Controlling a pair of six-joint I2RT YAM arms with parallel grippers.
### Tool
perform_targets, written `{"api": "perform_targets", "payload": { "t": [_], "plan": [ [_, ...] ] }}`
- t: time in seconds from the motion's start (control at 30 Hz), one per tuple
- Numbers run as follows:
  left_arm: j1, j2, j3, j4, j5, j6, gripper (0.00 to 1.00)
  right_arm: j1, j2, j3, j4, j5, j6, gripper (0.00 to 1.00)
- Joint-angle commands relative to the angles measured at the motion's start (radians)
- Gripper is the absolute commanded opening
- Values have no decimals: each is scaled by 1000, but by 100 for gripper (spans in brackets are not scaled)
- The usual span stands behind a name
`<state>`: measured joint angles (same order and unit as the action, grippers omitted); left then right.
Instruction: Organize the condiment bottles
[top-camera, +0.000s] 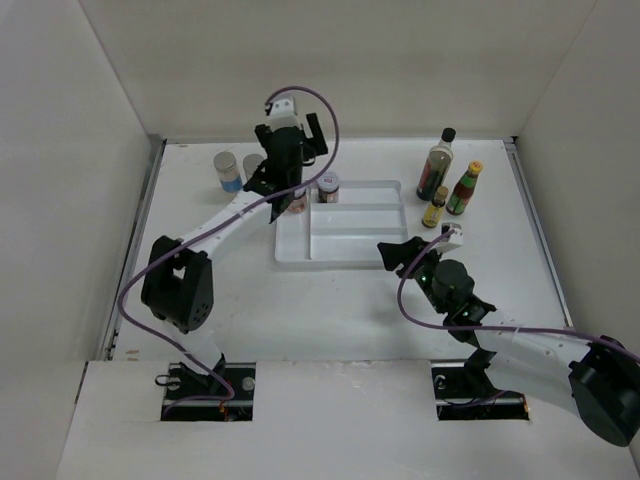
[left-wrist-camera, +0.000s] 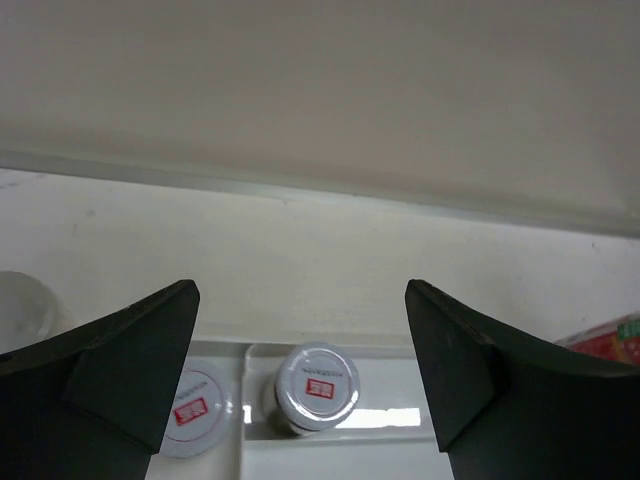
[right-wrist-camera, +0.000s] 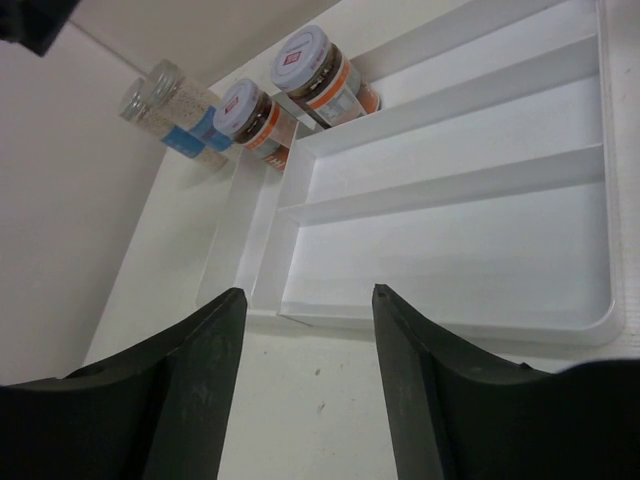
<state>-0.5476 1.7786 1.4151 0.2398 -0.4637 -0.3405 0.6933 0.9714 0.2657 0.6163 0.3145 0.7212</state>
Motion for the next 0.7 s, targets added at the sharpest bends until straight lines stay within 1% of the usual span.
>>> {"api": "perform_targets", "payload": {
  "t": [0.0,0.13,0.27,0.43,0.67],
  "plan": [
    [77,-87,-63,-52,-53,-11,84,1,3,18,43,-9,4,62],
    [154,-110,-110,-105,-61,-28,84,1,16,24,45,-15,4,72],
    [209,-85,-113,-146,-59,-35,84,1,26,24,51,-20,3,79],
    [245,-33,-96,-152,-23,-40,85,1,50,32,59,-28,-2,82],
    [268,31,-50,-177,13,-45,84,2,66,38,59,-32,-2,83]
  ]
}}
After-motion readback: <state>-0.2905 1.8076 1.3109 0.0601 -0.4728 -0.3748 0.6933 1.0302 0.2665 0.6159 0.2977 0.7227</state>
